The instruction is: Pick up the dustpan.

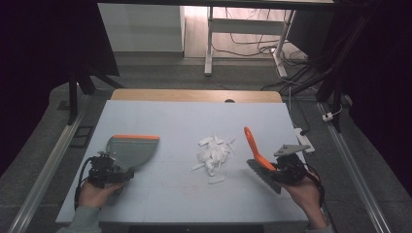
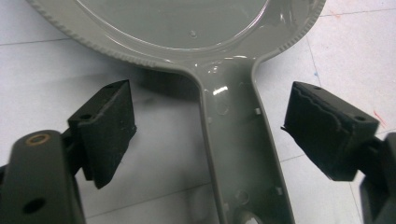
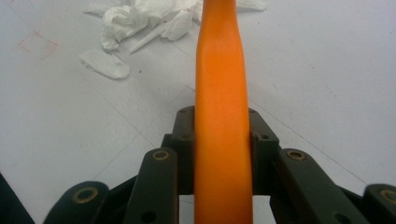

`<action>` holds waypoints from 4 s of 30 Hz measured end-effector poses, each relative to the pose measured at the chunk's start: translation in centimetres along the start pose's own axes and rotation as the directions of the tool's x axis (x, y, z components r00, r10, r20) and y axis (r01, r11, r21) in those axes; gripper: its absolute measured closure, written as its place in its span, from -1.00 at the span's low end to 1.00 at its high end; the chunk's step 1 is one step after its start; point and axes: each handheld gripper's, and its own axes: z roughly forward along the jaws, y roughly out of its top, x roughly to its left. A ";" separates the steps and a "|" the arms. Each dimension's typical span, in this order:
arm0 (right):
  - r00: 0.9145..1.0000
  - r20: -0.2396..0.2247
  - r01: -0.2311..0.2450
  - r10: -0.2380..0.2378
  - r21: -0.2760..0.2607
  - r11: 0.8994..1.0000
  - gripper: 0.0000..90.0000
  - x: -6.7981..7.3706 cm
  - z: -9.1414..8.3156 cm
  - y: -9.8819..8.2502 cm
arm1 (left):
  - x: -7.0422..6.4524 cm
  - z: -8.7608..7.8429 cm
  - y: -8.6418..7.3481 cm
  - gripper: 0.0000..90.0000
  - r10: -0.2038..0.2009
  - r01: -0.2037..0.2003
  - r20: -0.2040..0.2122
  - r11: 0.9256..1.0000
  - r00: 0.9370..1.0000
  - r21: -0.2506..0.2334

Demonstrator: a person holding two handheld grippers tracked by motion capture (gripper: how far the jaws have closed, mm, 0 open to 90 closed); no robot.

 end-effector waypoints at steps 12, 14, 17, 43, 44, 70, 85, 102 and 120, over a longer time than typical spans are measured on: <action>1.000 0.005 0.001 -0.001 0.004 1.000 0.56 0.0 0.1 0.0 | 0.2 0.7 0.1 -0.41 -0.027 0.027 0.000 1.000 1.000 -0.003; 1.000 0.005 0.001 -0.001 0.004 1.000 0.56 0.0 0.1 0.0 | 0.3 0.7 0.1 -0.35 -0.030 0.030 0.003 1.000 1.000 -0.004; 1.000 0.006 0.001 -0.002 0.003 1.000 0.56 0.0 0.0 0.0 | 0.4 0.7 0.2 -0.23 -0.046 0.046 0.013 0.999 0.999 -0.009; 1.000 0.009 0.001 -0.001 0.000 1.000 0.56 -0.1 0.0 0.0 | 0.9 0.5 0.0 0.36 -0.073 0.078 0.075 0.995 0.994 -0.066; 1.000 0.009 0.002 -0.002 -0.001 1.000 0.56 -0.1 0.0 0.0 | 0.9 0.5 0.0 0.36 -0.071 0.076 0.079 0.994 0.994 -0.073; 1.000 0.012 -0.028 0.028 -0.057 0.998 0.56 -0.3 -0.7 0.5 | 2.1 -2.1 -0.4 0.36 0.080 -0.037 0.195 0.976 0.978 -0.215; 0.999 0.022 -0.033 0.036 -0.104 0.994 0.56 -0.2 -1.1 0.4 | 1.1 -3.4 -0.4 0.36 0.215 -0.158 0.200 0.951 0.956 -0.266; 0.999 0.030 -0.027 0.031 -0.136 0.990 0.56 0.0 -1.6 0.6 | -0.8 -3.3 -0.2 0.36 0.338 -0.278 0.235 0.926 0.911 -0.255; 0.999 0.030 -0.016 0.020 -0.136 0.991 0.56 0.2 -1.5 0.7 | -2.0 -3.3 -0.3 0.36 0.441 -0.378 0.296 0.892 0.848 -0.246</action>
